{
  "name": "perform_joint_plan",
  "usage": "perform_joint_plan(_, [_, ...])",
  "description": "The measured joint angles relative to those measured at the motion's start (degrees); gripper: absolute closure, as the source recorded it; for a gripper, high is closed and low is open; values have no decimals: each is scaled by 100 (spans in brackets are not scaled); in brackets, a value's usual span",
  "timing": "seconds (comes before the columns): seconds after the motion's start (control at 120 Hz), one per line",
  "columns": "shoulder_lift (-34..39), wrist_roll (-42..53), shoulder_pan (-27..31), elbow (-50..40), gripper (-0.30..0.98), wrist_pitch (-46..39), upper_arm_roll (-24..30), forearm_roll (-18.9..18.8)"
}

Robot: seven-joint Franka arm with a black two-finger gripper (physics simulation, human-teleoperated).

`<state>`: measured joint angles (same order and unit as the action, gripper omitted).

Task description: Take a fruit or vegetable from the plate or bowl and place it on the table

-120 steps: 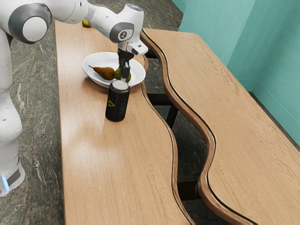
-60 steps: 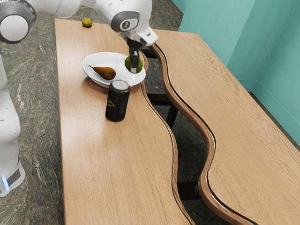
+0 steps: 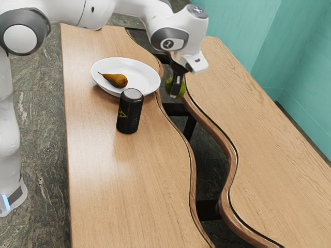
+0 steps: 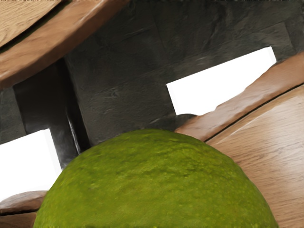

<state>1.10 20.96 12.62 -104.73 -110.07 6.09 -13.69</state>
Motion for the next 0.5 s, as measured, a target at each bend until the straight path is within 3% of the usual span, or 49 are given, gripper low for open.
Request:
perform_joint_plan(0.375, [17, 67, -29, 25, 1, 114, 16, 57])
perform_joint_plan(0.425, [-25, 56, 106, 598, 1, 251, 132, 59])
perform_joint_plan(0.5, [-546, -55, 274, 2256, 0, 764, 357, 97])
